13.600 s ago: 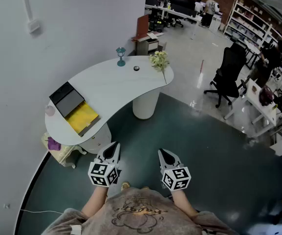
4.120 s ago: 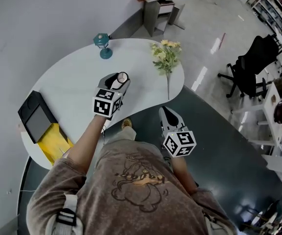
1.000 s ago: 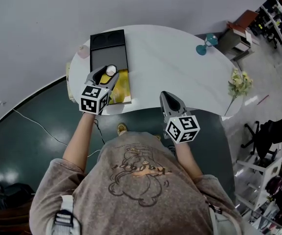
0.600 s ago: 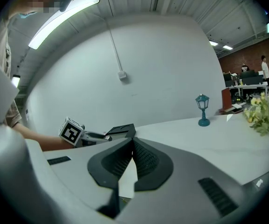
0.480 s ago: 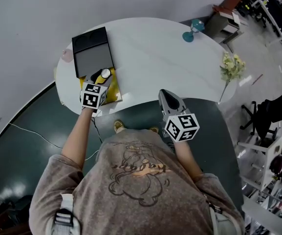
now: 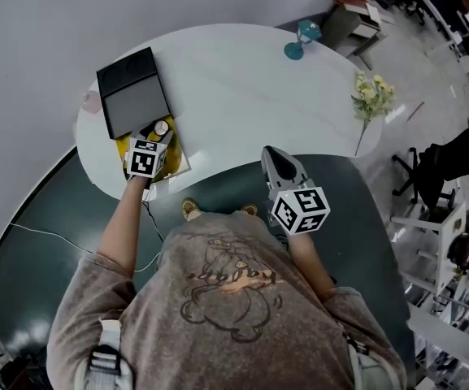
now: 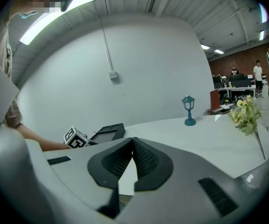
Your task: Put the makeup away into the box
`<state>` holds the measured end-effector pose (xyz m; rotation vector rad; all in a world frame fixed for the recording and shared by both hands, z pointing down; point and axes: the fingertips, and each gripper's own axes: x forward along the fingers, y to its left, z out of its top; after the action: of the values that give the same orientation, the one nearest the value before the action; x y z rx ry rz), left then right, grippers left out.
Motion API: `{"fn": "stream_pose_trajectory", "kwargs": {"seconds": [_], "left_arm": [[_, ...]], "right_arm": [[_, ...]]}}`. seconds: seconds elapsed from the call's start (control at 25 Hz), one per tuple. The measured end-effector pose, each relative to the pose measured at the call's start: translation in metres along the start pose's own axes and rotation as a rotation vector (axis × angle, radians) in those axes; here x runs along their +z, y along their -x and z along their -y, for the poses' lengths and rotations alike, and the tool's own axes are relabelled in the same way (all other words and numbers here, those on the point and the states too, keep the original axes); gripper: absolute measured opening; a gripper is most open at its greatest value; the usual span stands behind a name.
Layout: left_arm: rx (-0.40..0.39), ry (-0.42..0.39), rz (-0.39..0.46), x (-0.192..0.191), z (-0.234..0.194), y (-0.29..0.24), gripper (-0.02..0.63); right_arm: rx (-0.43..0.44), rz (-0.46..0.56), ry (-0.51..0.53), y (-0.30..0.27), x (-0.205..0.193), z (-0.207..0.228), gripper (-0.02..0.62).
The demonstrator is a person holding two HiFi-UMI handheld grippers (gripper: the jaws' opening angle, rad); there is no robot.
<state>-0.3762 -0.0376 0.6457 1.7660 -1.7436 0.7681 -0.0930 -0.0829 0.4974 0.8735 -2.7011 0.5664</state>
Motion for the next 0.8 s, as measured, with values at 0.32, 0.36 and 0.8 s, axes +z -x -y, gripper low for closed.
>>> {"fn": "stream_pose_trajectory", "kwargs": {"seconds": [0.32,0.36,0.8], "left_arm": [[-0.005,-0.021,-0.054,-0.012,0.004,-0.020,0.233],[-0.006,-0.025,-0.062,-0.013,0.005,-0.022,0.233],[-0.013,-0.019,-0.116,-0.022,0.009,-0.028,0.235]], "right_arm": [[-0.046,0.008,-0.010,0.005,0.002,0.015,0.003],[-0.049,0.009,-0.011,0.005,0.001,0.016,0.003],[-0.057,0.009,-0.010,0.015,0.001,0.023,0.003]]}}
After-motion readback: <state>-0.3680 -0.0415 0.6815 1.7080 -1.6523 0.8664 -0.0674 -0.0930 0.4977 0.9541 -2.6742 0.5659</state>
